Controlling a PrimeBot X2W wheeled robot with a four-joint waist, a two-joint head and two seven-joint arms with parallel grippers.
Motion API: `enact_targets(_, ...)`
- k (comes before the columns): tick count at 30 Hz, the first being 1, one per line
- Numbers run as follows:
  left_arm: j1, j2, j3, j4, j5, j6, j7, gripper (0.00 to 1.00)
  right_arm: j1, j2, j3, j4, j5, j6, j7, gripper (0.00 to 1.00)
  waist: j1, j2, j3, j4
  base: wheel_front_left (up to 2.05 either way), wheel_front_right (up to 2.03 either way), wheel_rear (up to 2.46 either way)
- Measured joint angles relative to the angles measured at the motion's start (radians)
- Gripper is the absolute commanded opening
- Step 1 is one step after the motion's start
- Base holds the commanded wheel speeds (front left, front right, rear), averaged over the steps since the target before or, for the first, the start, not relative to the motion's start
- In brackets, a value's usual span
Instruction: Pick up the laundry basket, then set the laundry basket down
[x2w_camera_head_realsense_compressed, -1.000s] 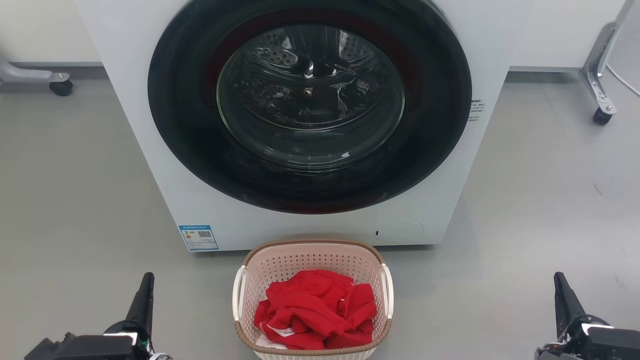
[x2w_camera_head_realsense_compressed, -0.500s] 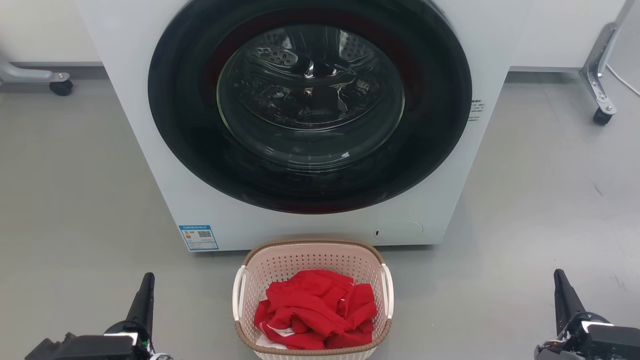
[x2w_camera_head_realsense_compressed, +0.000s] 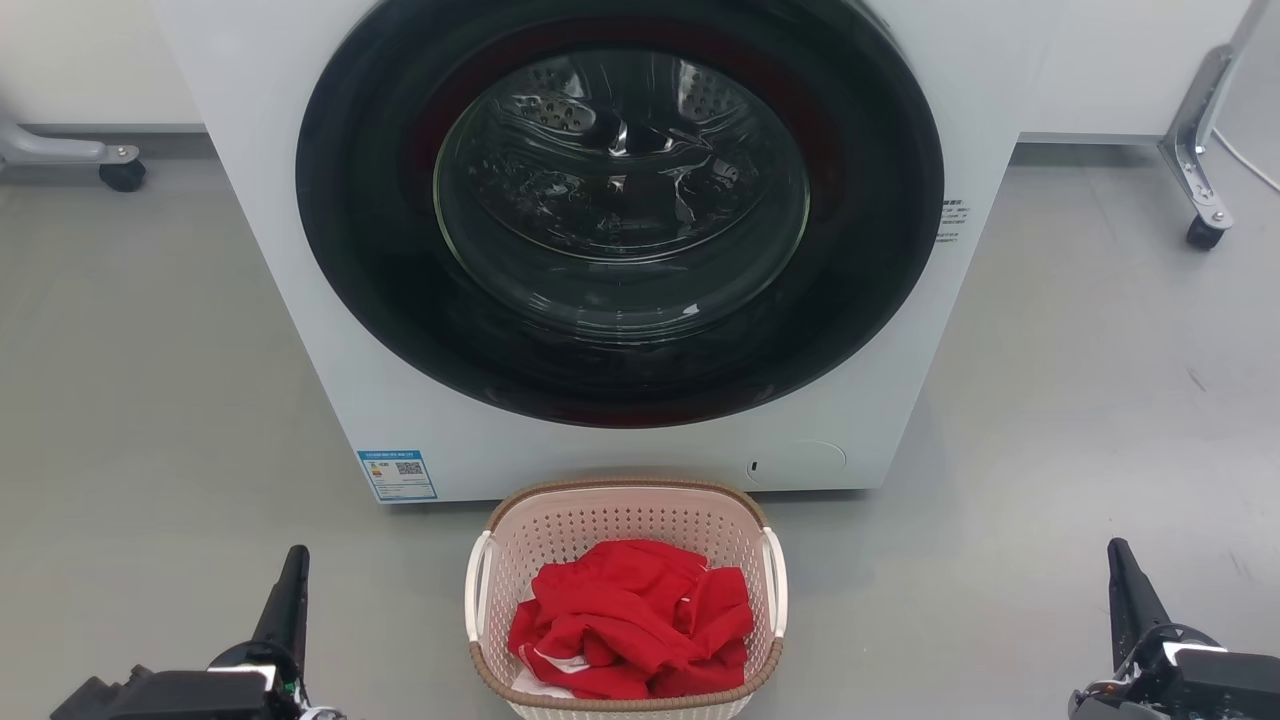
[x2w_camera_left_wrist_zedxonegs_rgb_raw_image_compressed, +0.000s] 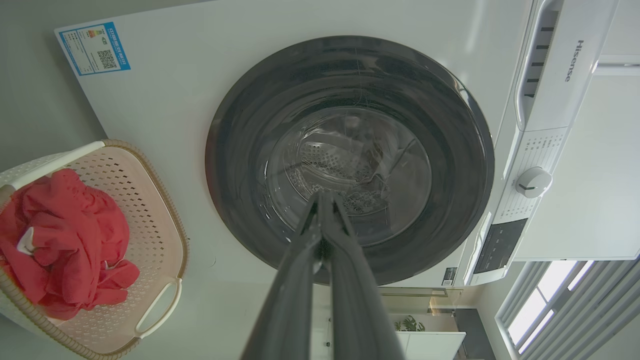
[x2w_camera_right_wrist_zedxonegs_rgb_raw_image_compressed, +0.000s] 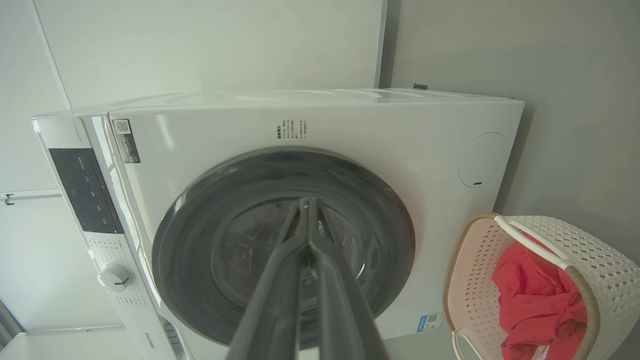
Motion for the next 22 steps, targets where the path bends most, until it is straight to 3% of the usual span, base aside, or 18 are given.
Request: enact_targets(22,0.0,0.0,0.0,0.0,0.0,0.0,0.0,0.0,0.0,0.0,0.0,0.0,0.0,0.0,0.0,0.0,0.0,0.0,0.0,0.0,0.0,0.0,0.0)
